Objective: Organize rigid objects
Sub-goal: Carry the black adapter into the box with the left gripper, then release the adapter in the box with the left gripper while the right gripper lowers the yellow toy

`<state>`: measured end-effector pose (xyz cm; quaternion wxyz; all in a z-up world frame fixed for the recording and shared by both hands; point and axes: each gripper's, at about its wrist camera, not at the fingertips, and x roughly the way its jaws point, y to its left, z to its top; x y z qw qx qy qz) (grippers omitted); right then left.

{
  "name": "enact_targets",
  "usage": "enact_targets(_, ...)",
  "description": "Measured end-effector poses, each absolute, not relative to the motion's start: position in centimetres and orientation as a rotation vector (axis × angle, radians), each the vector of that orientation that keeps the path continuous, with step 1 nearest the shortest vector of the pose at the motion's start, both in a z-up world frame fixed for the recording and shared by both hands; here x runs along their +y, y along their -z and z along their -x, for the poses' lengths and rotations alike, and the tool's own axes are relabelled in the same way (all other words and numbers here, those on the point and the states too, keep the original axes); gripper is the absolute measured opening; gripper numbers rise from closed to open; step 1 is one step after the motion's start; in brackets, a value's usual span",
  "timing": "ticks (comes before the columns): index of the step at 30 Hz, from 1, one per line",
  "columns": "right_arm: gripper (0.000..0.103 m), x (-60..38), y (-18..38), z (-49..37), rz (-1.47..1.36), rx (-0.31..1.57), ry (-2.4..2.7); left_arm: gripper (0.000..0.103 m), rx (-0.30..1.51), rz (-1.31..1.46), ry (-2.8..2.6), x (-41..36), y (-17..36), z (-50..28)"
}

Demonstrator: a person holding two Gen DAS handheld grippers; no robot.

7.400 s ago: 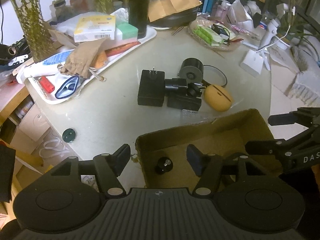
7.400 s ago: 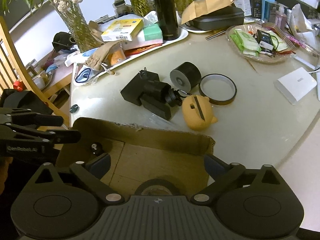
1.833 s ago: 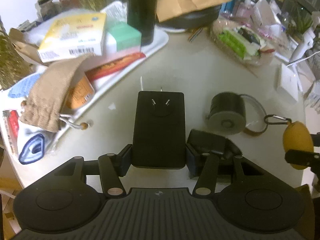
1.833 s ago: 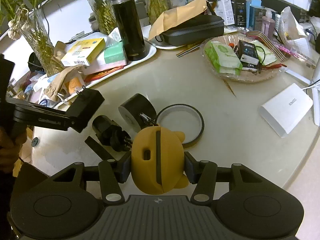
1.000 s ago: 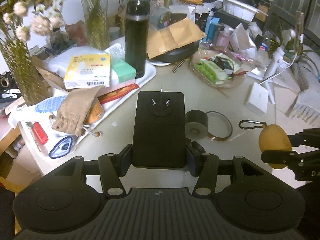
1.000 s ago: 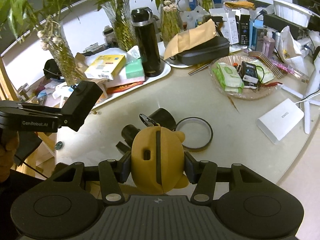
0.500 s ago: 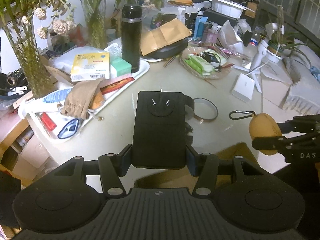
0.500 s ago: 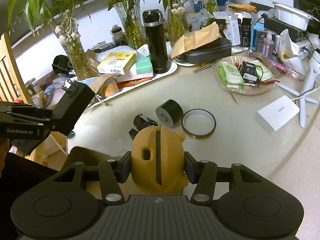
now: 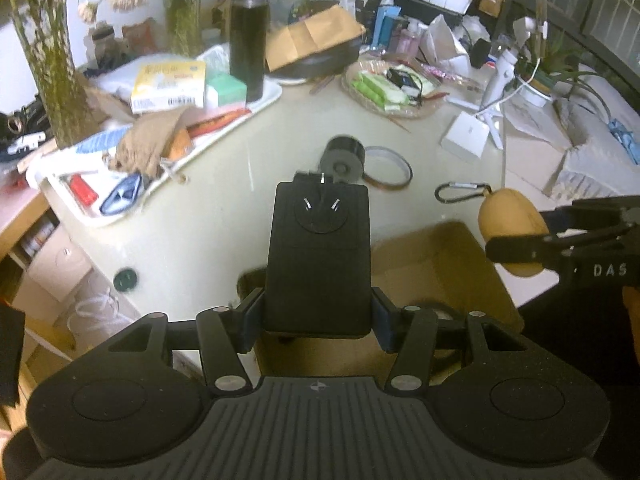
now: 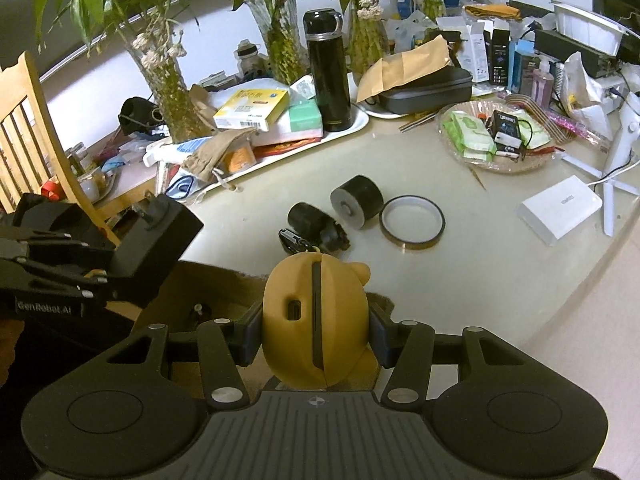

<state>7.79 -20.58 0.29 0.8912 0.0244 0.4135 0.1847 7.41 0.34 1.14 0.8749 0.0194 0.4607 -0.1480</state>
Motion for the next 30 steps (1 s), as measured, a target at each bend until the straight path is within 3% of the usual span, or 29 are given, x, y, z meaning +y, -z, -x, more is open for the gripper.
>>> enact_targets(14,0.056,-19.9,0.5,-6.6,-0.049,0.883,-0.397,0.054,1.068,-0.043,0.304,0.4,2.4,-6.0)
enact_targets(30,0.056,-20.1,1.4,-6.3,-0.055,0.904,-0.391,0.054,1.011,-0.073,0.326,-0.2,1.5,-4.5)
